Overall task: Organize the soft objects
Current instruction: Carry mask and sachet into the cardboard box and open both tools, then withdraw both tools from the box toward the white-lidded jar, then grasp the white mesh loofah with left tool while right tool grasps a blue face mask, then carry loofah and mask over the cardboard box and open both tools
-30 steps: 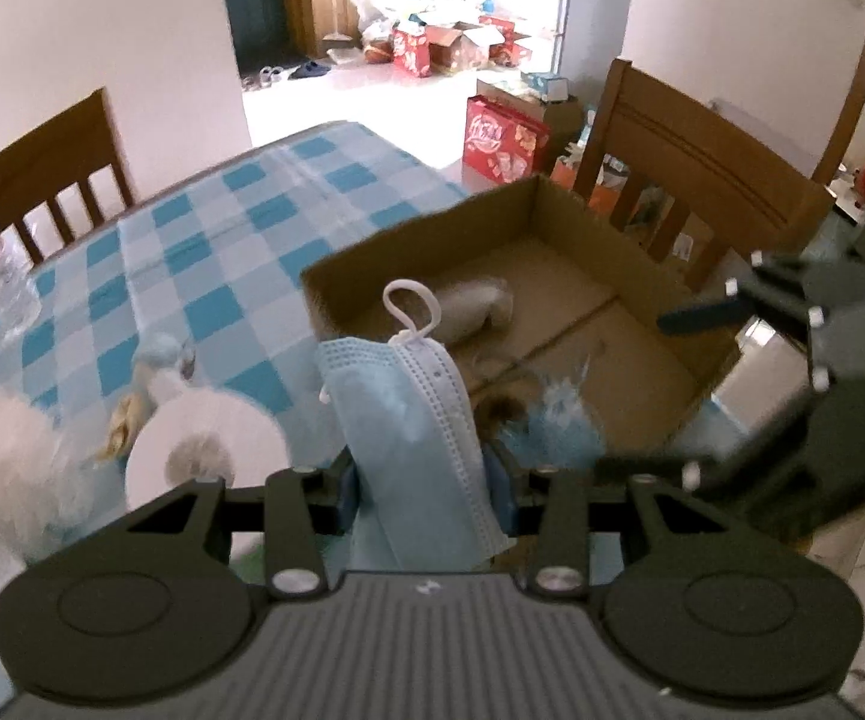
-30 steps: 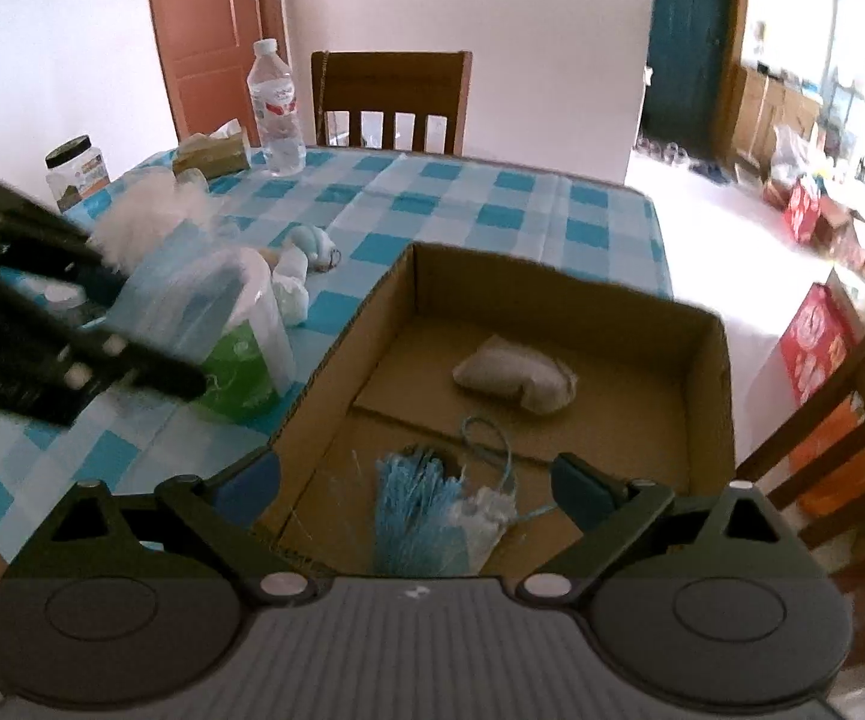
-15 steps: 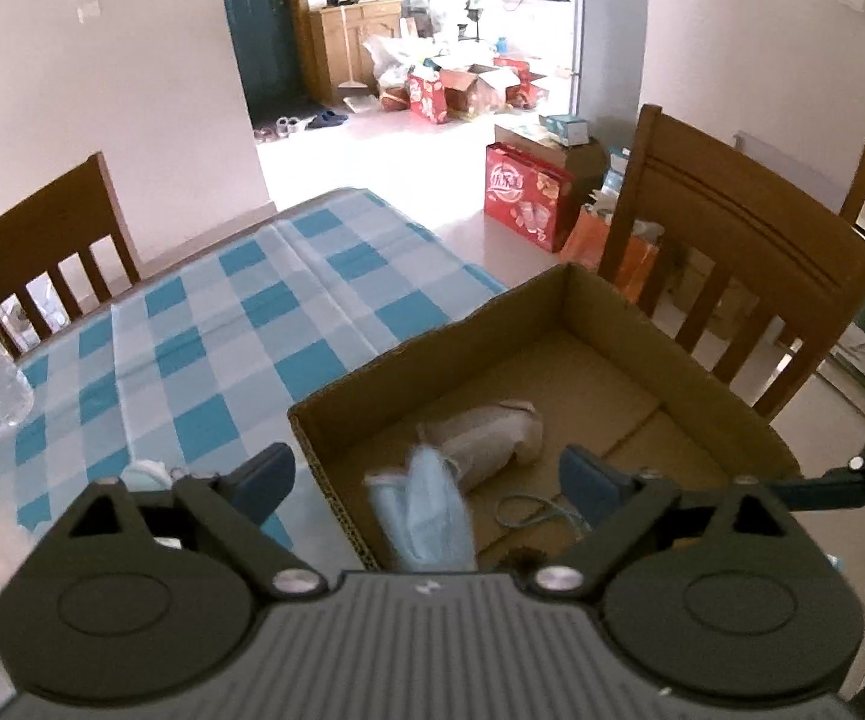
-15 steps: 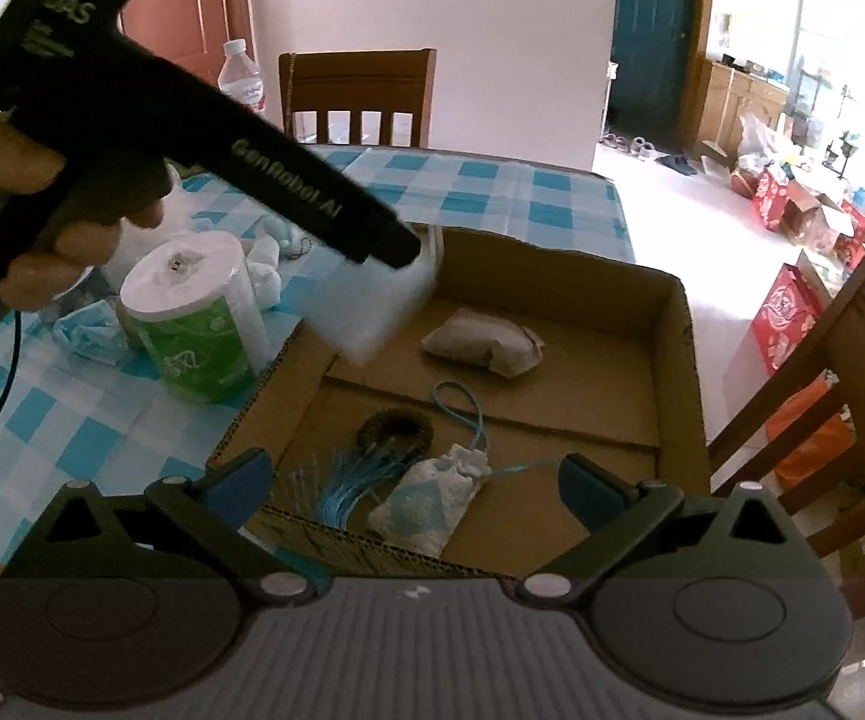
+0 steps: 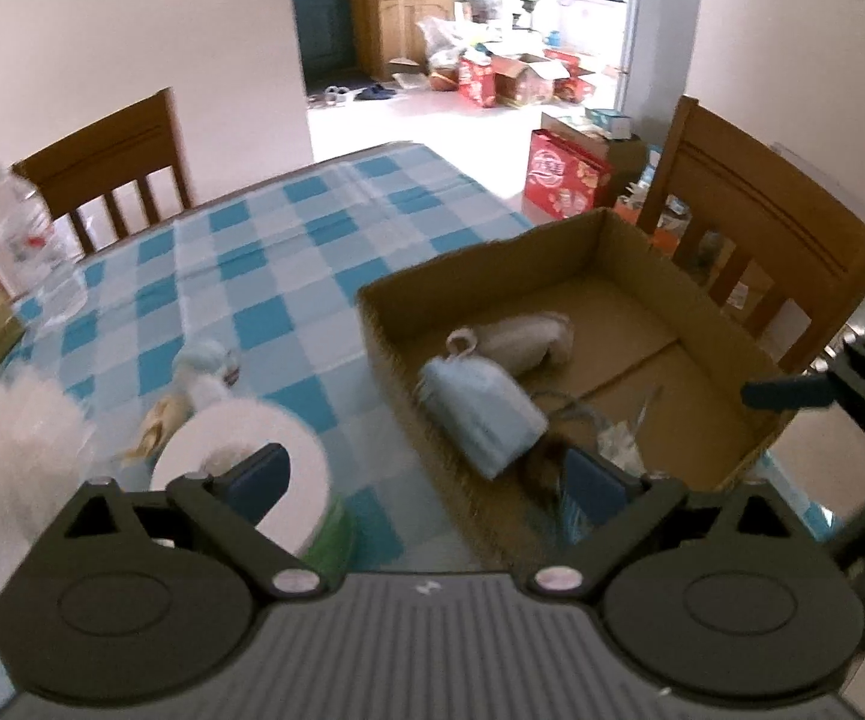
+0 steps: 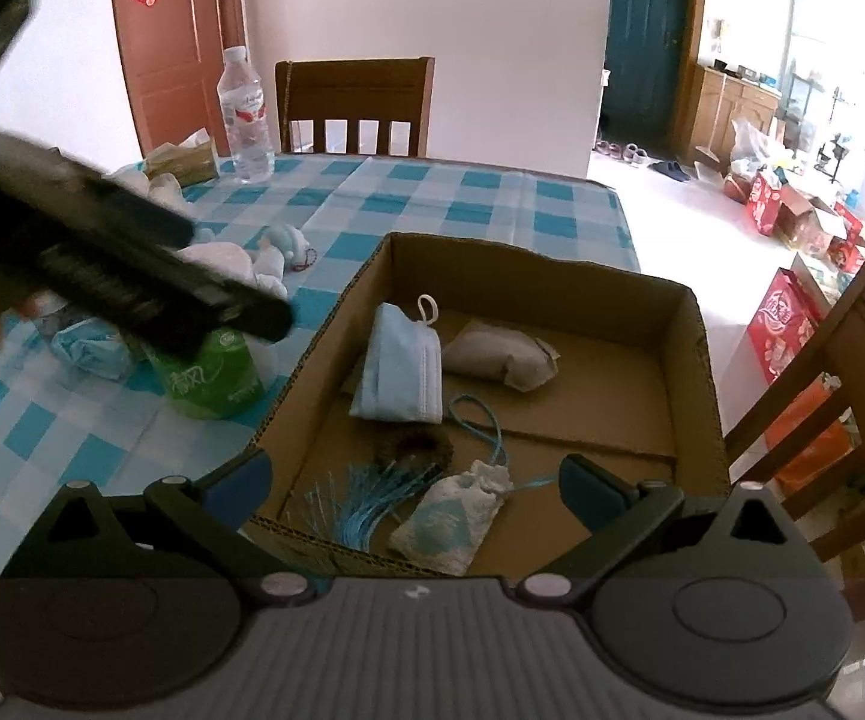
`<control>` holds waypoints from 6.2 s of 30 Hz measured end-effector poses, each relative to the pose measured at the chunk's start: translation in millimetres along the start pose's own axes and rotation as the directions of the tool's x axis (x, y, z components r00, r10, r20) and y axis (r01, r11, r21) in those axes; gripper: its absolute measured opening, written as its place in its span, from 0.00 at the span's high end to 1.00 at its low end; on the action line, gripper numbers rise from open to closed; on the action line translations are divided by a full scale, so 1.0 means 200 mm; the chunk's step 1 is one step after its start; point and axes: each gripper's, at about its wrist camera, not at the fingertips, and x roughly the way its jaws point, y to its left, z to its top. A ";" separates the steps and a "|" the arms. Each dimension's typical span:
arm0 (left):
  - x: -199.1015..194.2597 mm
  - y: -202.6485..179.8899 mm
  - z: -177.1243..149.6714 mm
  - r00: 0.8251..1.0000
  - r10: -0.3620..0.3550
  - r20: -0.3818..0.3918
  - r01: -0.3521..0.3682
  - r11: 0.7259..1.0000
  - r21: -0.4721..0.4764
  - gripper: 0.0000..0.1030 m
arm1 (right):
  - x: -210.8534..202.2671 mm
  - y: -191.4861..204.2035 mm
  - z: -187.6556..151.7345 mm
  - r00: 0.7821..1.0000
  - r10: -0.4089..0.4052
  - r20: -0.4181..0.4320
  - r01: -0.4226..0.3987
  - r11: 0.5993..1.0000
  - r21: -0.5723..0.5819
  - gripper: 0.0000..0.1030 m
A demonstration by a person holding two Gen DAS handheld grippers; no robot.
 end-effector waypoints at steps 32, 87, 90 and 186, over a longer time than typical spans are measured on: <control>-0.14 0.61 -0.57 0.995 -0.030 -0.100 0.028 0.999 -0.020 0.05 | 0.16 0.52 0.03 0.990 -0.034 -0.135 0.034 0.999 0.002 0.00; -0.15 1.50 -0.51 0.987 0.107 -0.123 -0.132 0.969 -0.211 0.05 | 0.94 1.55 0.36 0.920 0.280 -0.275 -0.379 0.820 -0.429 0.00; -0.09 1.51 -0.42 0.992 0.074 -0.101 -0.091 0.980 -0.175 0.05 | 0.92 1.54 0.35 0.904 0.301 -0.304 -0.407 0.824 -0.394 0.00; 0.06 1.54 0.06 0.996 -0.014 -0.092 0.008 0.998 -0.061 0.62 | 0.68 1.37 0.38 0.937 0.256 -0.236 -0.327 0.880 -0.345 0.77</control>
